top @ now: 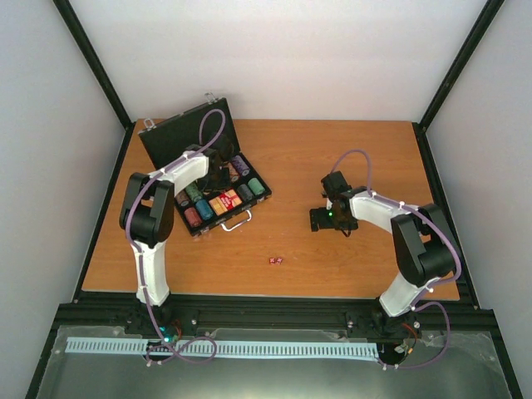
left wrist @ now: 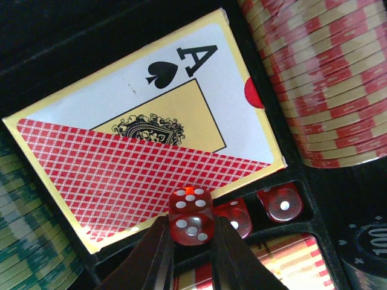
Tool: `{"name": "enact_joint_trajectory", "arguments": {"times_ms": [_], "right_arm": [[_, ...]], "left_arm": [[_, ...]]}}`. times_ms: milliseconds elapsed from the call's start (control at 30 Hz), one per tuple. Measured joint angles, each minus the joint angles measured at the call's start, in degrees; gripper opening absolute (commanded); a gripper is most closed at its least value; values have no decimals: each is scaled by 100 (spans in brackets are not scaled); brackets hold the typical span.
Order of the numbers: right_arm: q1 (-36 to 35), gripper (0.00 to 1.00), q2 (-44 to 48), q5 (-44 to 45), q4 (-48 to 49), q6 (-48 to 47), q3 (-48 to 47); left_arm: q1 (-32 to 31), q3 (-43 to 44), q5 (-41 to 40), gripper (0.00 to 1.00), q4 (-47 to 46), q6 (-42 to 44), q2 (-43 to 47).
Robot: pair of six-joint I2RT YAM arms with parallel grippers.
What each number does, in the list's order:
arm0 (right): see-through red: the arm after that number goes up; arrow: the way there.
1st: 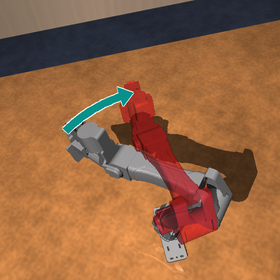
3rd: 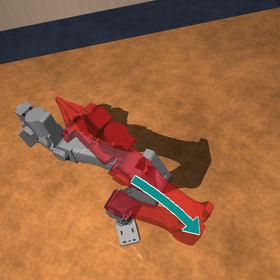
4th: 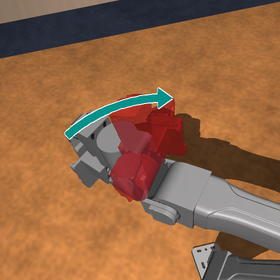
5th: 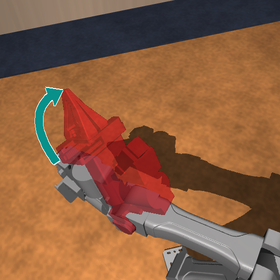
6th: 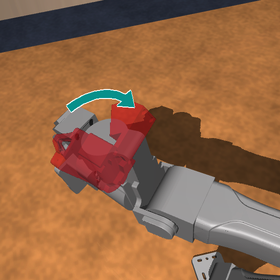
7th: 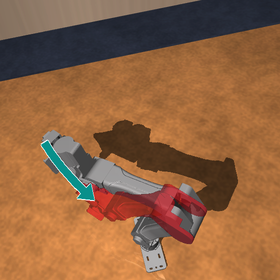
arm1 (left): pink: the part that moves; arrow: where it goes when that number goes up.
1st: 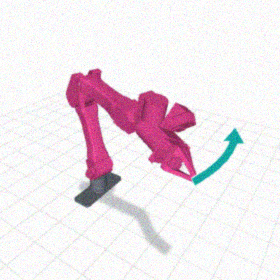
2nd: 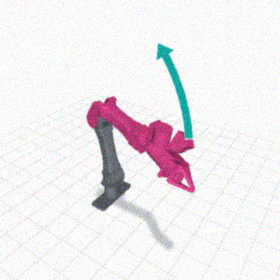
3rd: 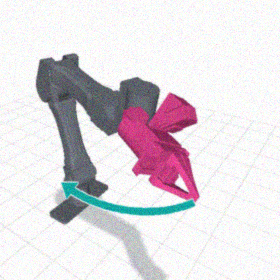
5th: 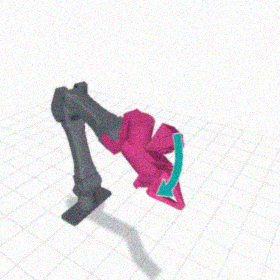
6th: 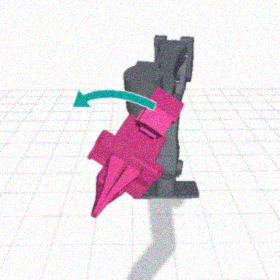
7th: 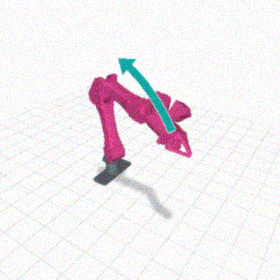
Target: Pack up texas hold em set
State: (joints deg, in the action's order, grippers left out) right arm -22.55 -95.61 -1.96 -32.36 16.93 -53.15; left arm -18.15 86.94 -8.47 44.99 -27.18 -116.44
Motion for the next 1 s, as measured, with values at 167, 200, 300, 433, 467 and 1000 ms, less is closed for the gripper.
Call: {"name": "enact_joint_trajectory", "arguments": {"times_ms": [167,200,300,433,467,1000], "right_arm": [[0,100,-9,4,4,-2,-9],[0,100,-11,4,4,-2,-9],[0,100,-11,7,4,-2,-9],[0,100,-11,9,4,-2,-9],[0,100,-11,9,4,-2,-9],[0,100,-11,7,7,0,-9]], "left_arm": [[4,15,9,15,15,-2,-11],[4,13,11,16,13,-2,-11],[4,13,11,16,11,-2,-20],[4,13,22,16,9,-9,-22],[7,4,31,16,2,-24,-20],[15,-511,264,24,-328,-199,260]]}}
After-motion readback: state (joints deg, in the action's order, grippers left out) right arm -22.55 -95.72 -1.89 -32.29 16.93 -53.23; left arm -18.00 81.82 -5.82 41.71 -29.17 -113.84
